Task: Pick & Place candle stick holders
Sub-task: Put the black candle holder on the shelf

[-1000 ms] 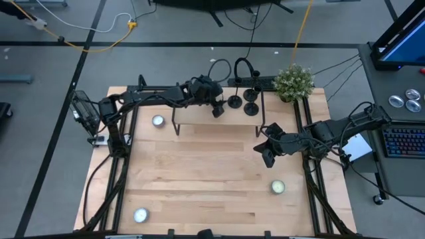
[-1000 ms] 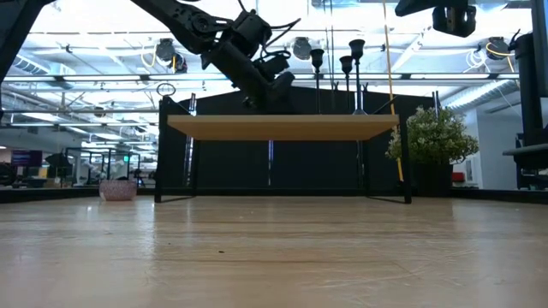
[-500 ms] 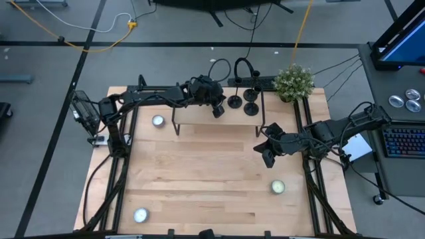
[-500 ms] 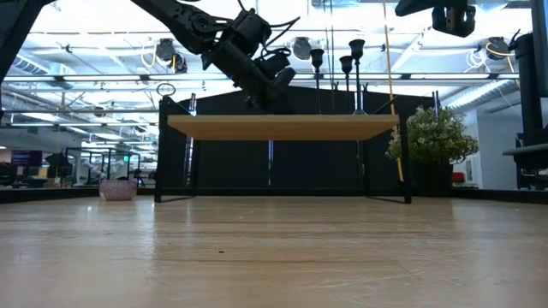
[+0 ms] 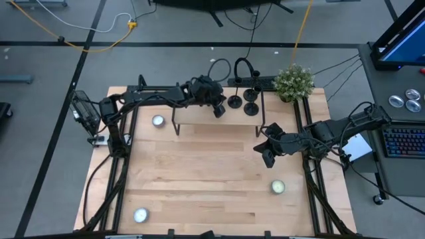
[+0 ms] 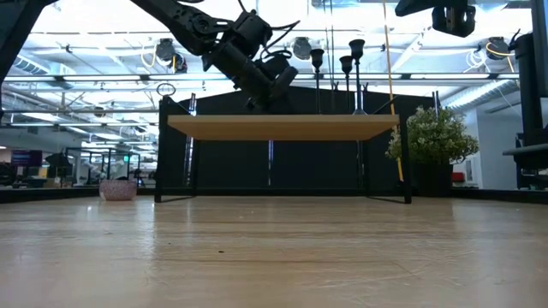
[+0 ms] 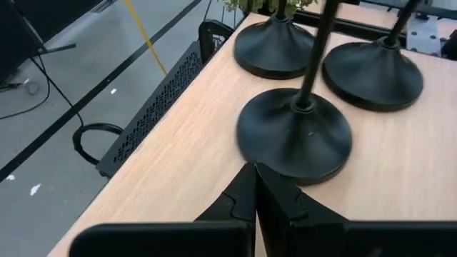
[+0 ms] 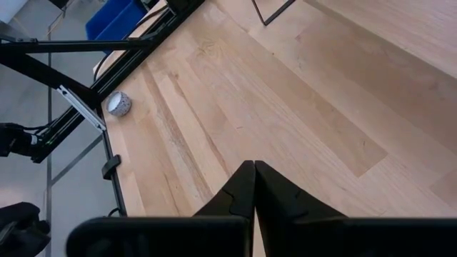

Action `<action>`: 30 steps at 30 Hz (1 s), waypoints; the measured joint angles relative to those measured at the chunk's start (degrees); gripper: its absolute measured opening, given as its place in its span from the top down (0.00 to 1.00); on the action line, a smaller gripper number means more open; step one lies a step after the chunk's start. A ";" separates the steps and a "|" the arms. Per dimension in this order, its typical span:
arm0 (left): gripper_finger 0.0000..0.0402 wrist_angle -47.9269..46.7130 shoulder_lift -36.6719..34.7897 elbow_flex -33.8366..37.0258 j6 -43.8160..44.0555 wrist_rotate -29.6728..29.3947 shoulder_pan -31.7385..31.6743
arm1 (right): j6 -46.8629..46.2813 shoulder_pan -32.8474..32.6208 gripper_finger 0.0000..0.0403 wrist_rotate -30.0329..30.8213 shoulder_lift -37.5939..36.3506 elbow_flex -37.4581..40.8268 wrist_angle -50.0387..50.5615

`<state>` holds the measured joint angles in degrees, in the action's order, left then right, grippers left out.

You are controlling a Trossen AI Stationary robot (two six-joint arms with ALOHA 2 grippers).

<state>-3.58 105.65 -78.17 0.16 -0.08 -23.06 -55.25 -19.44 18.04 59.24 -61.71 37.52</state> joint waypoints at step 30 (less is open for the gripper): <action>0.99 5.84 3.39 -0.15 7.37 -2.47 3.27 | 0.40 0.00 1.00 -0.13 0.00 0.00 -1.55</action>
<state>2.26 109.03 -78.32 7.53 -2.55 -19.79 -54.85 -19.44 17.91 59.24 -61.71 35.97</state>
